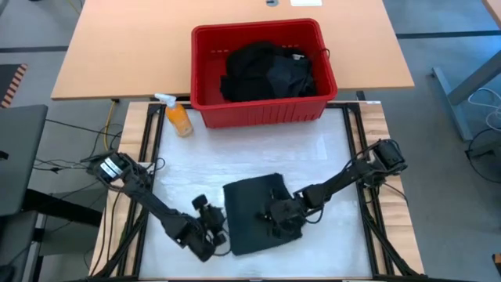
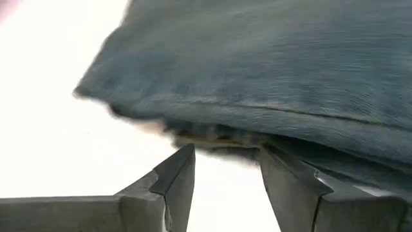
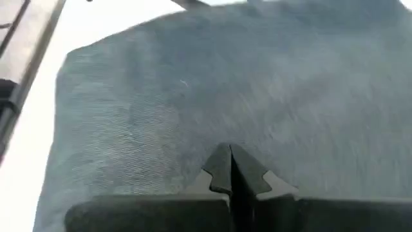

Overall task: Fold Laundry from Bin
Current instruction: Fold the dark blue pants

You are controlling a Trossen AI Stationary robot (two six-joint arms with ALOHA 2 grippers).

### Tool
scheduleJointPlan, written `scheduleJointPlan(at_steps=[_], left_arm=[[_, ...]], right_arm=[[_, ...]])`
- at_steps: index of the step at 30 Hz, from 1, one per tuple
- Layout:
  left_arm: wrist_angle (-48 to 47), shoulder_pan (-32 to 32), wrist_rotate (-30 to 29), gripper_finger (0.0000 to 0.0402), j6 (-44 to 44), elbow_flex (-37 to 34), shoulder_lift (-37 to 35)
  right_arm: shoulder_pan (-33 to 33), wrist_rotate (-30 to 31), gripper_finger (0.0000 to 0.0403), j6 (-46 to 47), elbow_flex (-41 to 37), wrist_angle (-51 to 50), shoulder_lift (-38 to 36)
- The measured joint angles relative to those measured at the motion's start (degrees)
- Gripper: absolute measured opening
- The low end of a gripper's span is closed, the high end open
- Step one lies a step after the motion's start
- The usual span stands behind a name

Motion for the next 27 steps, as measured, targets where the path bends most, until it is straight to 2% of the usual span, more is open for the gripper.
scheduleJointPlan(at_steps=[3, 7, 9, 12, 14, 16, 18, 21, 23, 25, 27], left_arm=[[-3.0, 3.7, 0.2, 0.0164, 2.6, 0.0, -0.1], [-8.8, 6.1, 4.6, 0.0164, 4.3, 0.0, -1.1], [-14.4, 4.6, 4.8, 0.0164, 1.4, 0.0, -3.6], [-21.9, -0.4, 1.6, 0.0164, -7.2, -0.1, -7.8], [-19.5, -5.4, -1.8, 0.0164, -11.5, -2.0, -10.6], [-8.7, -10.4, -5.6, 0.0164, -12.9, -5.9, -12.3], [9.3, -14.5, -8.4, 0.0164, -10.2, -11.2, -12.2], [40.6, -18.1, -9.5, 0.0164, 2.1, -18.4, -9.2], [56.6, -18.7, -8.7, 0.0164, 10.4, -20.9, -6.7], [64.3, -18.5, -7.4, 0.0164, 16.2, -21.1, -3.9], [65.1, -17.6, -6.1, 0.0164, 20.2, -20.2, -1.2]], right_arm=[[0.0, 1.1, 0.0017, -3.4, 3.0, 0.6, -1.8], [-0.8, 2.4, 0.0017, -7.5, 5.9, 1.0, -2.7], [-2.0, 3.0, 0.0017, -7.6, 6.2, 1.1, -2.0], [-3.6, 3.2, 0.0017, -7.2, 5.8, 1.9, -0.5], [-4.8, 3.2, 0.0017, -5.5, 5.6, 4.6, 1.1], [-5.2, 2.4, 0.0017, -4.4, 5.5, 7.6, 2.9], [-5.3, 1.2, 0.0017, -4.3, 5.6, 11.3, 4.5], [-4.6, 0.8, 0.0017, -3.4, 6.1, 12.6, 6.1], [-4.2, 0.8, 0.0017, -2.5, 6.1, 11.5, 6.2], [-4.1, 1.0, 0.0017, -1.0, 6.2, 11.7, 6.8], [-4.1, 1.5, 0.0017, -0.1, 6.1, 10.2, 7.0]])
